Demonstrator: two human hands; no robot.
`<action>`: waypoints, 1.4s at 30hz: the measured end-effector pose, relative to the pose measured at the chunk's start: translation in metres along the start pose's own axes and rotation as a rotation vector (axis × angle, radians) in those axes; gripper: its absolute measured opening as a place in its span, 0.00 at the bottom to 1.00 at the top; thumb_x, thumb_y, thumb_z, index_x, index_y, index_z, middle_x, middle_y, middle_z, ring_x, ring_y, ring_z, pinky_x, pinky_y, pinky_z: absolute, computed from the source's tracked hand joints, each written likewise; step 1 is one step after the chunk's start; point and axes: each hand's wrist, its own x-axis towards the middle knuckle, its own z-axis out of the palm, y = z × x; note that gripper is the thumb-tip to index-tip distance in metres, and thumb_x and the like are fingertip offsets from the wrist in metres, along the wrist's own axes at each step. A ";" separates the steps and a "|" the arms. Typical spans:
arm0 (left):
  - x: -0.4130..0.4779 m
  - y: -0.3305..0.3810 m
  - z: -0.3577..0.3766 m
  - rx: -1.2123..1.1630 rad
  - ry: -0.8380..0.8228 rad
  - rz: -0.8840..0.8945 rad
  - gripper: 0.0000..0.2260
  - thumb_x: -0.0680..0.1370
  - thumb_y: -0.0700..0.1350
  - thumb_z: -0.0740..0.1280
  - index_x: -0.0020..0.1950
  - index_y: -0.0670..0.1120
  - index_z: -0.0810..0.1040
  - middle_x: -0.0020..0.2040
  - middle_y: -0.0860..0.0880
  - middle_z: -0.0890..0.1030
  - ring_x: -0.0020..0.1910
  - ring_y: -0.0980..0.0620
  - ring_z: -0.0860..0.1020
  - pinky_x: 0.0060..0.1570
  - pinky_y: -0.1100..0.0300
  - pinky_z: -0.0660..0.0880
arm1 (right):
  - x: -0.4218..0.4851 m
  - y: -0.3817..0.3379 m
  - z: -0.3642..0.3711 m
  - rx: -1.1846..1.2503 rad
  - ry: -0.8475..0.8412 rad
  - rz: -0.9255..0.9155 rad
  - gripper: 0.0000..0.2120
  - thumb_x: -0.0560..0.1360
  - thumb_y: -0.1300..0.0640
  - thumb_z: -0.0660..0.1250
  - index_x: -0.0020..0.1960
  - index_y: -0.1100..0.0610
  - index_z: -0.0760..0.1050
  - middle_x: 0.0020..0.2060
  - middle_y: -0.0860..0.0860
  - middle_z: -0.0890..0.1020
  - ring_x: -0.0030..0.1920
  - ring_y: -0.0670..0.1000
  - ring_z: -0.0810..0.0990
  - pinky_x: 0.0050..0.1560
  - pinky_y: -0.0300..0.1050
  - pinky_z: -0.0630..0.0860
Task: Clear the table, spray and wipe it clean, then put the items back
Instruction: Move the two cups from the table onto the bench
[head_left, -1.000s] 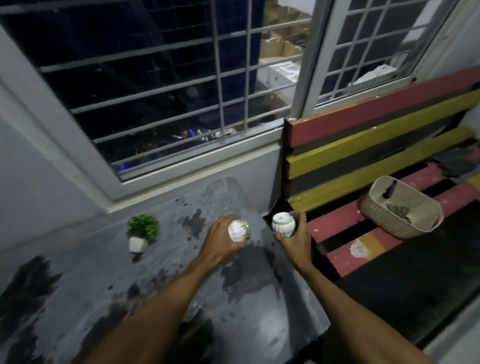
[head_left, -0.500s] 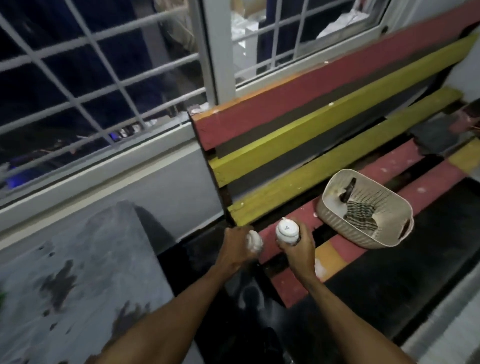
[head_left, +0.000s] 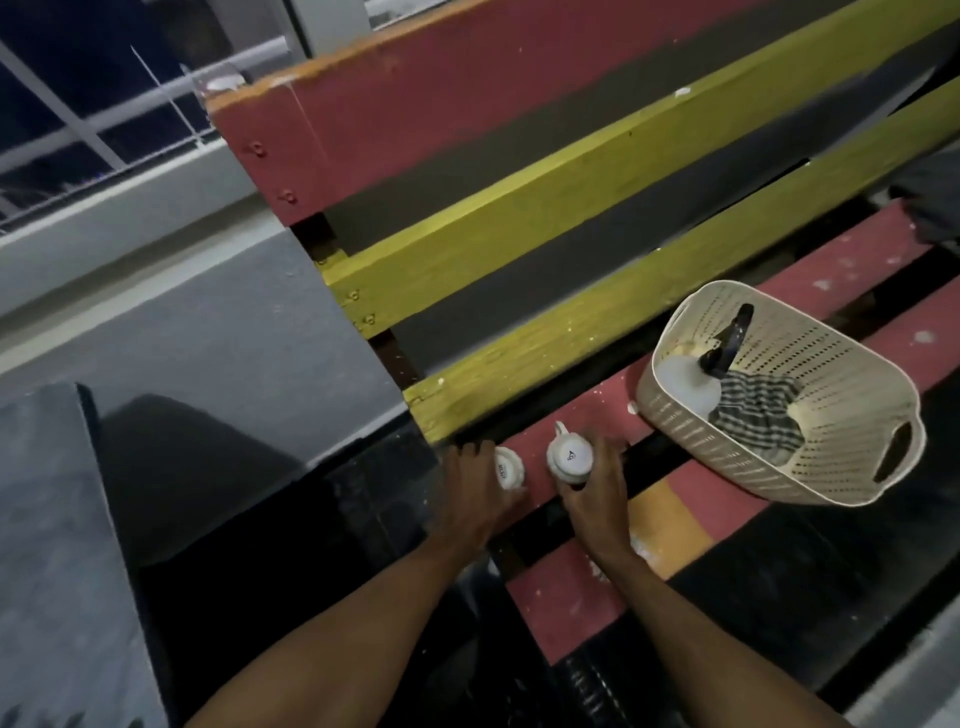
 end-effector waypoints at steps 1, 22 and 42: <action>0.003 -0.001 0.005 0.012 0.003 0.009 0.27 0.68 0.63 0.71 0.58 0.46 0.78 0.55 0.44 0.80 0.57 0.43 0.75 0.51 0.50 0.75 | 0.001 0.003 0.002 -0.002 0.005 -0.003 0.25 0.67 0.67 0.76 0.61 0.60 0.72 0.51 0.47 0.71 0.53 0.39 0.65 0.53 0.35 0.64; -0.005 -0.013 -0.010 0.037 -0.102 0.095 0.50 0.67 0.60 0.79 0.81 0.44 0.59 0.74 0.44 0.67 0.72 0.43 0.64 0.70 0.51 0.62 | 0.007 0.007 -0.001 -0.053 -0.209 0.078 0.45 0.63 0.66 0.77 0.76 0.59 0.60 0.71 0.57 0.69 0.72 0.56 0.66 0.70 0.53 0.66; -0.370 -0.218 -0.301 -0.253 0.430 -0.088 0.26 0.78 0.50 0.69 0.75 0.46 0.71 0.71 0.45 0.75 0.70 0.43 0.73 0.69 0.51 0.66 | -0.282 -0.369 0.048 -0.035 -0.278 -0.357 0.18 0.71 0.61 0.73 0.60 0.59 0.78 0.62 0.56 0.74 0.64 0.57 0.73 0.67 0.50 0.68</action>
